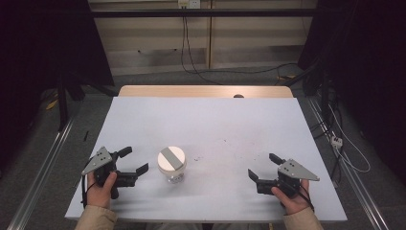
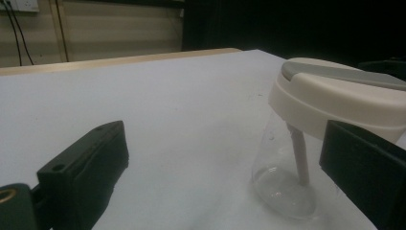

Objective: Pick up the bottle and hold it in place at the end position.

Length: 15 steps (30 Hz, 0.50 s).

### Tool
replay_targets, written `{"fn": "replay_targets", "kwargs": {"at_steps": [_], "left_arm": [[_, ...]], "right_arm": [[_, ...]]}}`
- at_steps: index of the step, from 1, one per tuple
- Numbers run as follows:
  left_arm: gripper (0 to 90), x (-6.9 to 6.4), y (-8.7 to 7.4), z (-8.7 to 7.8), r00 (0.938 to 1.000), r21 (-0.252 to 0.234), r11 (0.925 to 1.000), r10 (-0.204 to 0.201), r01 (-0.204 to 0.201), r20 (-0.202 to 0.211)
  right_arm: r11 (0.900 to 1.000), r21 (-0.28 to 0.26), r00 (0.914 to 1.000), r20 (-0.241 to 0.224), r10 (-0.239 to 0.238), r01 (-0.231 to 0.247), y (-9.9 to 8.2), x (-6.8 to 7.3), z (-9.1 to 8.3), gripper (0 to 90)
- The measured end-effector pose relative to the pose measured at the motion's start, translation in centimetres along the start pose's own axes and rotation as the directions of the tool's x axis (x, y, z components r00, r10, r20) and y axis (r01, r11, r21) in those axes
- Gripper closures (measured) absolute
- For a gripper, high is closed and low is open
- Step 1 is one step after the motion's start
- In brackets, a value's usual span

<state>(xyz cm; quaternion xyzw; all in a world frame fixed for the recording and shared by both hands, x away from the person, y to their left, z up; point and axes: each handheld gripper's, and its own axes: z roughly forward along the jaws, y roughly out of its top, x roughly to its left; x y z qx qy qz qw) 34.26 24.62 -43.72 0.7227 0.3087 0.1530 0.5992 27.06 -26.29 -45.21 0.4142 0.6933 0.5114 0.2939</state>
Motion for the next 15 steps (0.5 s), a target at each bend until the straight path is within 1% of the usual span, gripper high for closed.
{"fn": "replay_targets", "kwargs": {"at_steps": [3,5,7,13,15], "left_arm": [[2.4,-0.16,0.02,0.03,1.0000,-0.004,1.0000,-0.008,0.008,0.006],[2.4,-0.21,0.03,0.06,0.9999,0.005,1.0000,0.001,-0.001,0.012],[2.4,-0.35,0.05,0.13,0.9998,0.008,1.0000,-0.005,0.005,0.017],[2.4,-0.73,0.10,0.35,0.9993,0.016,0.9999,-0.007,0.006,0.038],[2.4,-0.84,0.11,0.43,0.9989,0.022,0.9998,0.002,-0.003,0.048]], "right_arm": [[1.0000,0.000,1.0000,0.000,-0.004,0.004,0.04,0.05,0.02,4.2],[1.0000,0.002,1.0000,-0.001,-0.007,0.007,0.04,0.08,0.05,4.2],[1.0000,0.000,1.0000,-0.004,-0.008,0.008,0.05,0.08,0.07,4.2],[1.0000,-0.001,0.9999,-0.006,-0.009,0.009,0.07,0.09,0.13,4.2],[0.9999,-0.001,0.9999,-0.007,-0.012,0.012,0.07,0.11,0.15,4.2]]}}
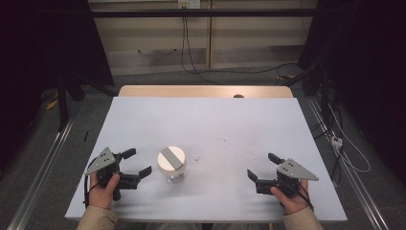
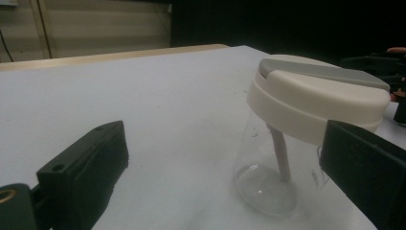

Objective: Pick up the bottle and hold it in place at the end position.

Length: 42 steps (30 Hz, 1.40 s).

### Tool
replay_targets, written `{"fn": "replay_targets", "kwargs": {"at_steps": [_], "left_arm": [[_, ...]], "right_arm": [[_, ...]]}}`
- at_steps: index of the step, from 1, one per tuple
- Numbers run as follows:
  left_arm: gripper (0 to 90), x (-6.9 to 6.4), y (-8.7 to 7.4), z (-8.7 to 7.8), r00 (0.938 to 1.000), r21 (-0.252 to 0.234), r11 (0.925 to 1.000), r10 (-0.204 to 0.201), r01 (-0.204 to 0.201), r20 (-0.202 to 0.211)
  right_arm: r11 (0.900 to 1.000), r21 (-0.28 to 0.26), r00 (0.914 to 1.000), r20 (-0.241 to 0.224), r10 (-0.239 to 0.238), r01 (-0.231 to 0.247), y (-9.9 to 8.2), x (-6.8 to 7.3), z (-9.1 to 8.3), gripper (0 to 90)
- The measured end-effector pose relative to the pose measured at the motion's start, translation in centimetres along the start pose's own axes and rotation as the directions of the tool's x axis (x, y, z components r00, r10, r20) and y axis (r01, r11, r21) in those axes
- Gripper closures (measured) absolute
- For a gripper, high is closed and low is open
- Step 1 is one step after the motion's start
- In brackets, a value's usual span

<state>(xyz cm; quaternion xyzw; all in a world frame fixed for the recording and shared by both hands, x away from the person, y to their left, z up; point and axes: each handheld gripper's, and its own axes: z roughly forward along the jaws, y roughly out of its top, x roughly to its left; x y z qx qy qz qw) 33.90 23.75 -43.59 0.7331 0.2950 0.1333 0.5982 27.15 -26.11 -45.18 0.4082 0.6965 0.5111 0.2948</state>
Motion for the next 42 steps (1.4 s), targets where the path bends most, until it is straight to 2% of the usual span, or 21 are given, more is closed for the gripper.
{"fn": "replay_targets", "kwargs": {"at_steps": [5,11,16,23,42], "left_arm": [[2.4,-0.5,0.1,0.3,0.9999,0.006,1.0000,0.007,-0.007,0.013],[2.5,-0.9,0.0,0.7,0.9987,0.028,0.9996,0.010,-0.012,0.050],[2.4,-1.3,-0.1,1.1,0.9984,0.037,0.9992,0.008,-0.010,0.057],[2.6,-1.8,-0.1,1.5,0.9972,0.065,0.9975,0.026,-0.030,0.070],[2.9,-2.6,-0.5,3.0,0.9945,0.114,0.9929,0.023,-0.034,0.103]], "right_arm": [[1.0000,0.001,1.0000,0.001,0.002,-0.002,0.0,0.1,0.1,4.2],[1.0000,0.001,1.0000,0.000,0.003,-0.003,0.0,0.1,0.1,4.2],[1.0000,0.001,1.0000,-0.002,0.001,-0.001,0.1,0.1,0.1,4.2],[1.0000,0.001,1.0000,-0.002,-0.005,0.005,0.1,0.2,0.2,4.3],[1.0000,0.002,1.0000,-0.003,-0.008,0.008,0.1,0.2,0.2,4.3]]}}
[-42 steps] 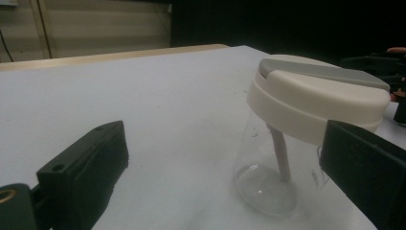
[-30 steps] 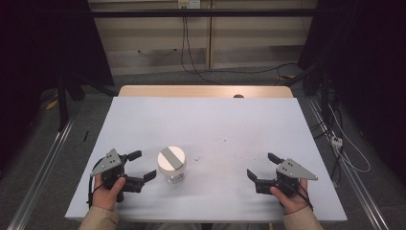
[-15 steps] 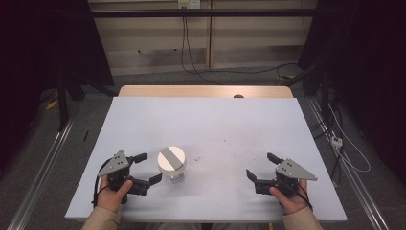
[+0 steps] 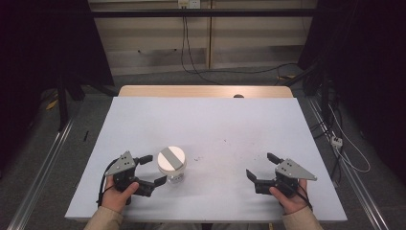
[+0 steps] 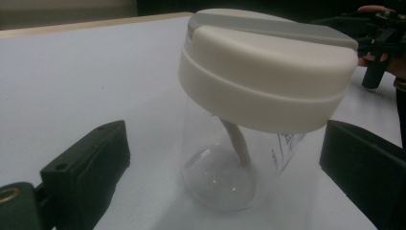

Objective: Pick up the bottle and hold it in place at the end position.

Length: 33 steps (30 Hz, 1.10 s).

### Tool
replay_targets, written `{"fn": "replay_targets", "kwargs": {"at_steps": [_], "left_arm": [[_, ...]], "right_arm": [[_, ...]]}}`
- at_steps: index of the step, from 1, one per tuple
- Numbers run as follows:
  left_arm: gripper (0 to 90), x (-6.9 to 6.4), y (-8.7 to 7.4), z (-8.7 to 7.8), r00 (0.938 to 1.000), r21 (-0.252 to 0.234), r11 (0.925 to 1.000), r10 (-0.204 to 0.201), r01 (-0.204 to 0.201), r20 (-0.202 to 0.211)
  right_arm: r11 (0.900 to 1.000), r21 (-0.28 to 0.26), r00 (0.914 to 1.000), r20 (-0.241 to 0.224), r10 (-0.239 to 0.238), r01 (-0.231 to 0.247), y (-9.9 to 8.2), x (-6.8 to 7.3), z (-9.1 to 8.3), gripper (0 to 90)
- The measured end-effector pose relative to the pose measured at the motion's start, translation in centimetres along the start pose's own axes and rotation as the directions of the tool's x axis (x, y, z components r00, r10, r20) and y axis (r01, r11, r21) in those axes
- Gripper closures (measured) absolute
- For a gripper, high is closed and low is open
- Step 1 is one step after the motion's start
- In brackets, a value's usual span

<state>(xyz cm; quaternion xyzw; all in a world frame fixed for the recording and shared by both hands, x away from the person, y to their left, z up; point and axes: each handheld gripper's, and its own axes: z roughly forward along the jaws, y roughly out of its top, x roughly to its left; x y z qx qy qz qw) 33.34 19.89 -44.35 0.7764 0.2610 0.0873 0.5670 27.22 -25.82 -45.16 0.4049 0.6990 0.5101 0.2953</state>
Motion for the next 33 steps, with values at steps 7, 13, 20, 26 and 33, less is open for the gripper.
{"fn": "replay_targets", "kwargs": {"at_steps": [7,13,20,26,33], "left_arm": [[3.2,-0.2,-0.1,0.7,0.9999,0.024,0.9997,0.005,-0.005,0.009],[3.4,-0.5,0.0,1.5,1.0000,0.031,0.9995,0.003,-0.003,0.000],[3.3,-0.8,0.1,2.4,0.9996,0.046,0.9987,0.021,-0.020,-0.019],[3.6,-1.3,0.2,3.4,0.9989,0.062,0.9979,0.023,-0.020,-0.041],[4.7,-1.6,0.3,4.2,0.9979,0.066,0.9976,0.023,-0.019,-0.061]], "right_arm": [[1.0000,0.003,1.0000,-0.003,-0.005,0.005,0.0,0.0,0.0,4.4],[1.0000,0.002,1.0000,0.001,0.000,0.000,0.0,0.0,0.0,4.3],[1.0000,0.002,1.0000,0.002,0.001,-0.001,-0.1,-0.1,0.0,4.4],[1.0000,0.004,1.0000,0.002,0.001,-0.001,-0.1,-0.1,0.0,4.4],[1.0000,0.004,1.0000,0.004,0.000,0.000,-0.1,-0.1,-0.1,4.4]]}}
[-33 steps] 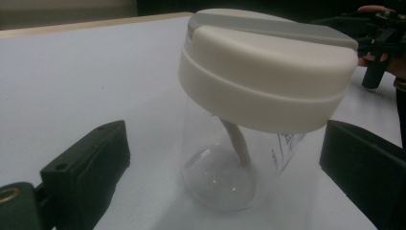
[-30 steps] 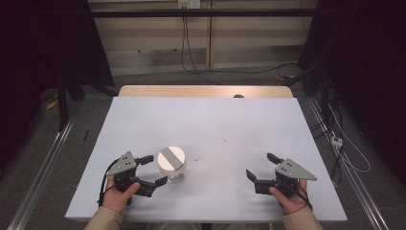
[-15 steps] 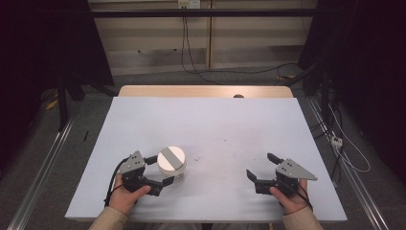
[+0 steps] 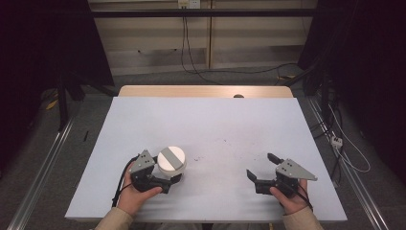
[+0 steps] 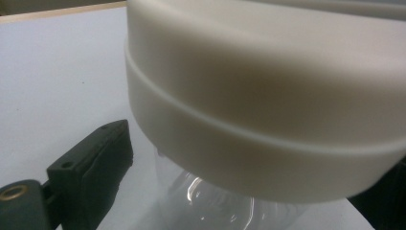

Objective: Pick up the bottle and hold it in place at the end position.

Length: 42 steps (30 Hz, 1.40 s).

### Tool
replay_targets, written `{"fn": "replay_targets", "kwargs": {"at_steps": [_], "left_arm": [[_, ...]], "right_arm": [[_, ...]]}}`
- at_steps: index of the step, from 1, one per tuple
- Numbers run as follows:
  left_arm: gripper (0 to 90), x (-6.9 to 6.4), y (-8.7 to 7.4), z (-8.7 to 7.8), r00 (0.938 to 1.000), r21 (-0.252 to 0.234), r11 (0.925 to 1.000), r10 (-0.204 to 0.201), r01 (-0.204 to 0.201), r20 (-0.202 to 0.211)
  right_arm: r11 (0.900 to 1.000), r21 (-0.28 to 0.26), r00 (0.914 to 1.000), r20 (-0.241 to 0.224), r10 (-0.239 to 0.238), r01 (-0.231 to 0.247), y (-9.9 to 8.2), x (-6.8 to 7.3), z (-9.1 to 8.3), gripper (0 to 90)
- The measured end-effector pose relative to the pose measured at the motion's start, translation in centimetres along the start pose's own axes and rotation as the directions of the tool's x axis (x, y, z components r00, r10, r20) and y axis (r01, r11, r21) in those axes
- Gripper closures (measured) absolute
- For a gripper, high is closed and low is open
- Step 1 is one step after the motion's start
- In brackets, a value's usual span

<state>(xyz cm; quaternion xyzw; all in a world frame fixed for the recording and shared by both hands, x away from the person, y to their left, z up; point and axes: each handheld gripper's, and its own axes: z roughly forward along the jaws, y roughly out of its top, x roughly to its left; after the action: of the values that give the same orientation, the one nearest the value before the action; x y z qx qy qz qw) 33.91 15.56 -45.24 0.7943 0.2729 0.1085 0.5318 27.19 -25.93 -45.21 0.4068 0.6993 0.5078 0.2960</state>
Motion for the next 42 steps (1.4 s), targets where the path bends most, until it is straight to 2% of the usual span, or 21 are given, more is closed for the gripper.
{"fn": "replay_targets", "kwargs": {"at_steps": [13,14,19,21,28,31,42], "left_arm": [[9.3,-0.41,0.01,0.71,0.9994,-0.001,0.9997,0.026,-0.026,-0.024],[9.8,-0.50,0.00,0.76,0.9997,-0.003,0.9999,0.014,-0.014,-0.022],[12.4,-0.59,0.06,0.85,0.9996,-0.019,0.9996,0.020,-0.020,-0.022],[17.0,-0.57,0.13,0.85,0.9988,-0.024,0.9987,0.045,-0.045,-0.022],[17.9,-0.35,0.17,0.83,0.9998,-0.035,0.9992,0.021,-0.021,-0.007],[18.1,-0.24,0.29,0.79,0.9989,-0.043,0.9981,0.042,-0.043,-0.020],[18.4,0.23,0.64,0.25,0.9984,-0.096,0.9950,0.026,-0.031,-0.049]], "right_arm": [[1.0000,-0.001,1.0000,-0.002,-0.003,0.003,0.02,0.03,-0.01,4.5],[1.0000,-0.001,1.0000,-0.001,-0.003,0.003,0.02,0.02,0.00,4.5],[1.0000,0.000,1.0000,-0.001,-0.004,0.004,0.03,0.05,0.03,4.4],[1.0000,-0.002,1.0000,-0.002,-0.005,0.005,0.04,0.05,0.03,4.5],[1.0000,-0.002,1.0000,-0.001,-0.005,0.005,0.06,0.03,-0.02,4.5],[1.0000,-0.003,1.0000,-0.001,-0.006,0.006,0.07,0.02,-0.03,4.5],[0.9999,-0.006,1.0000,0.001,-0.008,0.008,0.09,-0.03,-0.06,4.5]]}}
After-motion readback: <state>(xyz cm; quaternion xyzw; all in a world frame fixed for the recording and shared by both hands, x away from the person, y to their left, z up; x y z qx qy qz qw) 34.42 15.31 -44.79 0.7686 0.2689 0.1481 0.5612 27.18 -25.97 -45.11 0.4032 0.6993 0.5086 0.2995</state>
